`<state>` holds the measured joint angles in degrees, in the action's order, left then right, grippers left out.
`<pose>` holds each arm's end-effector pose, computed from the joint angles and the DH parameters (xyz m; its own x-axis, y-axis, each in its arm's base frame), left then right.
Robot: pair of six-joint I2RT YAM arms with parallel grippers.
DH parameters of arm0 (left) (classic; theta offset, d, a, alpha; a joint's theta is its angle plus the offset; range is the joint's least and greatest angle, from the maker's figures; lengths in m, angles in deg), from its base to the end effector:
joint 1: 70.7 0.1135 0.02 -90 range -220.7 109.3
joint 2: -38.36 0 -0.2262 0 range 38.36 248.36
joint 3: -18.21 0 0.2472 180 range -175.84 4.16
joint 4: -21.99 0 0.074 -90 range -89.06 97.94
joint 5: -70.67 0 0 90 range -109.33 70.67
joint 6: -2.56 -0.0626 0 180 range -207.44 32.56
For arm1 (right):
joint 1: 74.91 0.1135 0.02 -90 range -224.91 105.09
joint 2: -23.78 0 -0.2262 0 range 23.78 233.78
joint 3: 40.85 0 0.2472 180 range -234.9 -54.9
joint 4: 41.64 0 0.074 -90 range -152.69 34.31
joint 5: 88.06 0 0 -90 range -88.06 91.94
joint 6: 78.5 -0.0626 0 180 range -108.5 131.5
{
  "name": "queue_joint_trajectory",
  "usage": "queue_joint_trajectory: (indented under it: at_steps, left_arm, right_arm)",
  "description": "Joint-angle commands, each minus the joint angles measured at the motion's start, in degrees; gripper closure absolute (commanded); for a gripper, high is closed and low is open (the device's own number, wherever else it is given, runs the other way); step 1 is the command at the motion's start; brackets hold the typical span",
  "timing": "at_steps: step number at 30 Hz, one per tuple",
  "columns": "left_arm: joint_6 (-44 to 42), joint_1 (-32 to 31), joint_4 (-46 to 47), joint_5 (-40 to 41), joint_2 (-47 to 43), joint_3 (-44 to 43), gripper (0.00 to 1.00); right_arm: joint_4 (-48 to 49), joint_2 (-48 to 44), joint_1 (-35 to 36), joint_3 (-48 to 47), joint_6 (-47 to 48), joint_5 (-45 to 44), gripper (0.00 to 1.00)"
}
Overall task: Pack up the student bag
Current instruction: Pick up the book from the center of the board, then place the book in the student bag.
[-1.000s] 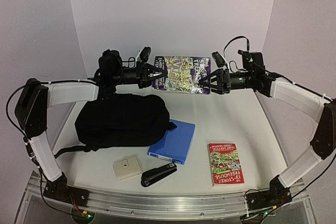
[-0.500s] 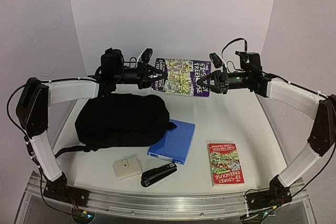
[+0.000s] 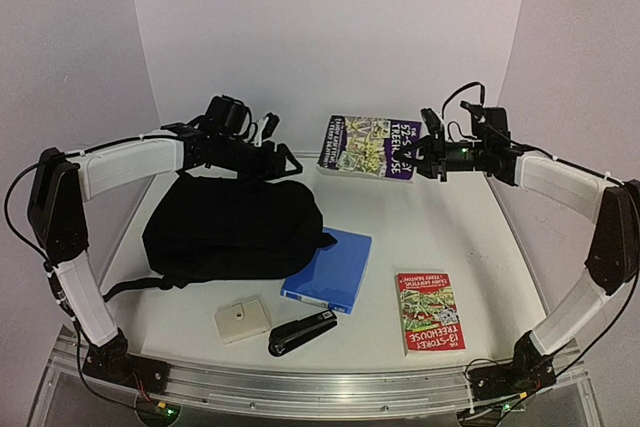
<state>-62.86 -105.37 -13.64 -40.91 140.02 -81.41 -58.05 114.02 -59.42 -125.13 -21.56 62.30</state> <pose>0.3302 -0.2564 0.2454 -0.7767 0.0669 -0.6263 0.4897 0.6895 -0.5337 0.3361 0.1496 0.2741 -0.8020 0.0577 -0.5946 -0.5598 0.2750 0.7817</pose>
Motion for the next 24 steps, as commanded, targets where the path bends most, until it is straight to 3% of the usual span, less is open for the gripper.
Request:
queue_joint_trajectory:
  at_steps: [1, 7, 18, 21, 24]
  left_arm:
    - [-9.95, -3.26, -16.22, 17.21, 6.66, -7.20, 0.30]
    - [-13.35, -8.04, -26.77, 25.21, 17.52, -16.93, 0.28]
    - [-15.53, -11.12, -34.06, 25.55, 25.59, -22.42, 0.15]
    - [-15.17, -11.09, -34.29, 28.69, 26.24, -22.44, 0.24]
    - [-14.92, -10.80, -34.48, 30.24, 25.79, -22.59, 0.47]
  right_arm:
    - [4.55, -0.58, -2.10, 1.34, -1.04, -1.49, 1.00]
    - [4.53, -0.02, -2.50, 2.18, -0.97, -1.59, 1.00]
    - [4.61, 1.02, -2.48, 2.33, -0.87, -1.58, 1.00]
    - [4.61, 1.29, -2.51, 2.58, -0.89, -1.64, 1.00]
    - [4.62, 1.35, -2.49, 2.71, -0.82, -1.65, 1.00]
